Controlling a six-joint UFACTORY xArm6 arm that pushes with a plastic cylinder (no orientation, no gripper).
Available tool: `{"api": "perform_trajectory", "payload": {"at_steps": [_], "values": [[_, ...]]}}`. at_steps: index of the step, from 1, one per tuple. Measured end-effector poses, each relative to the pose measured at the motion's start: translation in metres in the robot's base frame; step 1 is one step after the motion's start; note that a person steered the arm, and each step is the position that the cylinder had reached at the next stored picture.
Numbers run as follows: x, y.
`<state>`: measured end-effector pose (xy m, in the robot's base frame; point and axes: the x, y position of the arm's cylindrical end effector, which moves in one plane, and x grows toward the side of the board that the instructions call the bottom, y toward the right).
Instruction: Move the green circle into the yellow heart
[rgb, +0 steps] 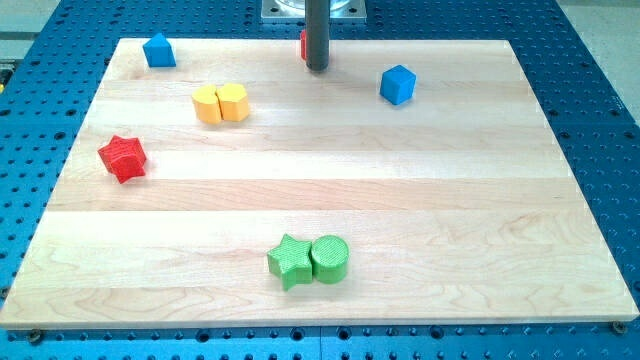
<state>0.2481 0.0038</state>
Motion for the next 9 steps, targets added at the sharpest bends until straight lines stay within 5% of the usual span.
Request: {"api": "perform_trajectory", "payload": {"at_steps": [1,2,4,5,8,9], "values": [[0.038,0.007],[0.125,-0.007],[0.350,0.104],[0.367,0.065],[0.257,-0.026],[0.266,-0.095]]}}
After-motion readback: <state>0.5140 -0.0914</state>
